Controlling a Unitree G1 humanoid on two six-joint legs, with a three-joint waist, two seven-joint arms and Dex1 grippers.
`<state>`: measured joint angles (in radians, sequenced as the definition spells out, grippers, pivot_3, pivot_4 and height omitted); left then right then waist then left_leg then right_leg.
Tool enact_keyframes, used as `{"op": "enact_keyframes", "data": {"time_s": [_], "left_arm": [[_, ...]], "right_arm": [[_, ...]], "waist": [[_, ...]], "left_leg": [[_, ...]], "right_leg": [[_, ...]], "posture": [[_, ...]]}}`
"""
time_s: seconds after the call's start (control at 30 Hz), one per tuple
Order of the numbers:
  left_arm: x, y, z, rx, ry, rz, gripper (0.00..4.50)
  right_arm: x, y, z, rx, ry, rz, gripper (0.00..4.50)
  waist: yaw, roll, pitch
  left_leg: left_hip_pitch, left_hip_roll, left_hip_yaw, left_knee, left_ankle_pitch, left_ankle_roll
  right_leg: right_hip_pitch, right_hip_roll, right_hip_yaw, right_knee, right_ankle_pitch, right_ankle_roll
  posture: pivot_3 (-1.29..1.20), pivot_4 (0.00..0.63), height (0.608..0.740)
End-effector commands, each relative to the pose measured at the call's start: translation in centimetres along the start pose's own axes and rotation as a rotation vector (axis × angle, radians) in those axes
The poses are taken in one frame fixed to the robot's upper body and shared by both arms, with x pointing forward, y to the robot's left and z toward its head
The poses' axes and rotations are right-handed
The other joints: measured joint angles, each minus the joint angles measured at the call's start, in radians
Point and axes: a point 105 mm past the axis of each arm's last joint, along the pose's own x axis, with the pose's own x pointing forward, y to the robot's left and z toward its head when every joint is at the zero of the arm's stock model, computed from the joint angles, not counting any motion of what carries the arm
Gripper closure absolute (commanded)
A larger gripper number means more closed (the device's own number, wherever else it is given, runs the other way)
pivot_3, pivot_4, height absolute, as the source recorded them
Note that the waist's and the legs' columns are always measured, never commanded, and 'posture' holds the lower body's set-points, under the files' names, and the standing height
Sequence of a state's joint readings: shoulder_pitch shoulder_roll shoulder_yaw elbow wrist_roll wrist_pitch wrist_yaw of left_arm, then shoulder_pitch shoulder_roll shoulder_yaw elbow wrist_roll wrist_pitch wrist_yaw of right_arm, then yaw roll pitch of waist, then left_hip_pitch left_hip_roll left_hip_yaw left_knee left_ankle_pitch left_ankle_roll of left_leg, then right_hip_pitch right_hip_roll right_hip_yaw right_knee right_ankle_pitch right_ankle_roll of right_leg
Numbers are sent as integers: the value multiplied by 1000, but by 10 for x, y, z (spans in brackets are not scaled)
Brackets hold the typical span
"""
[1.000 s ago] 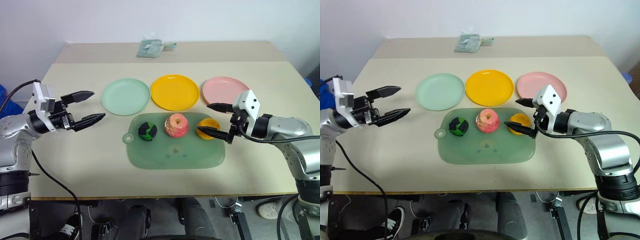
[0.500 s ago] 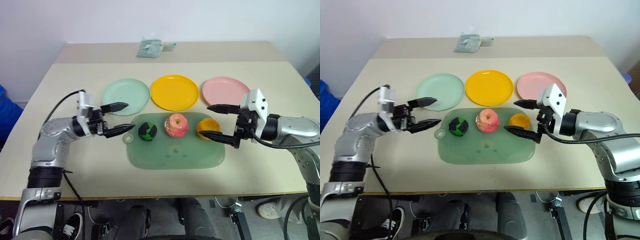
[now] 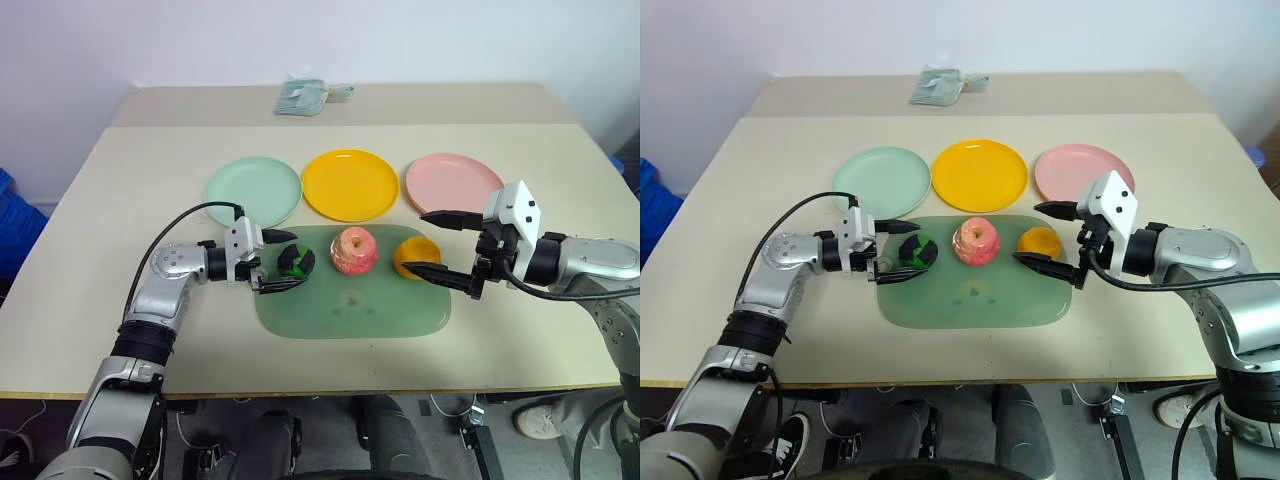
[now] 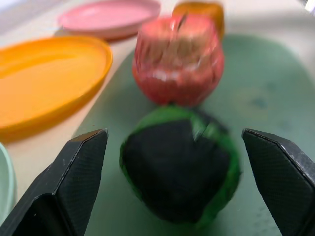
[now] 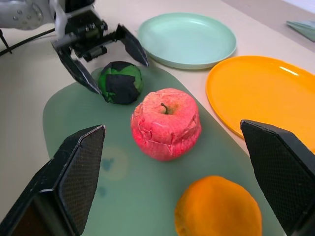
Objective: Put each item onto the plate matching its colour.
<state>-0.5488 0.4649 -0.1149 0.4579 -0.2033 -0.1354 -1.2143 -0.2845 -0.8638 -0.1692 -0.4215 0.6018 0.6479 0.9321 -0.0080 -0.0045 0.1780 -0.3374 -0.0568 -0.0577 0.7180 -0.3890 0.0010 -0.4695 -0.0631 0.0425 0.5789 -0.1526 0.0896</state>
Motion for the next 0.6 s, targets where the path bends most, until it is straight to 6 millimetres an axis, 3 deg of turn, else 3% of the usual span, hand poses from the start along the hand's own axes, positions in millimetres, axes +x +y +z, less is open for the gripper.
{"op": "enact_keyframes", "data": {"time_s": [0.03,0.13,0.27,0.33,0.5,0.6], "left_arm": [[7,5,2,-5,-8,10,552],[11,6,3,42,-24,42,1736],[5,18,6,13,-43,115,1736],[-2,33,14,-21,-92,190,1736],[-34,109,39,-126,-241,661,1736],[-57,143,30,-243,-224,956,1736]], "right_arm": [[-3,-5,11,-51,-28,-28,0],[-1,-6,12,-52,-33,-31,0],[0,-7,14,-58,-43,-40,0],[0,-9,15,-62,-45,-48,0],[1,-11,18,-61,-70,-66,0],[4,-11,22,-59,-83,-65,0]], "waist": [[0,0,0],[0,0,0],[1,0,0],[0,0,0],[4,-1,0],[7,-1,0]], "left_leg": [[0,0,0,0,0,1],[0,0,0,0,-1,1],[0,0,0,0,0,1],[0,0,0,0,0,1],[0,0,-1,1,-1,1],[0,0,-1,1,1,-2]], "right_leg": [[0,0,0,0,0,0],[0,0,0,0,0,0],[0,0,0,0,0,0],[0,0,0,0,0,0],[0,0,0,0,0,0],[0,0,0,0,0,0]], "posture": [[0,150,740],[0,150,740],[0,150,740],[0,150,740],[0,150,740],[0,150,740]]}}
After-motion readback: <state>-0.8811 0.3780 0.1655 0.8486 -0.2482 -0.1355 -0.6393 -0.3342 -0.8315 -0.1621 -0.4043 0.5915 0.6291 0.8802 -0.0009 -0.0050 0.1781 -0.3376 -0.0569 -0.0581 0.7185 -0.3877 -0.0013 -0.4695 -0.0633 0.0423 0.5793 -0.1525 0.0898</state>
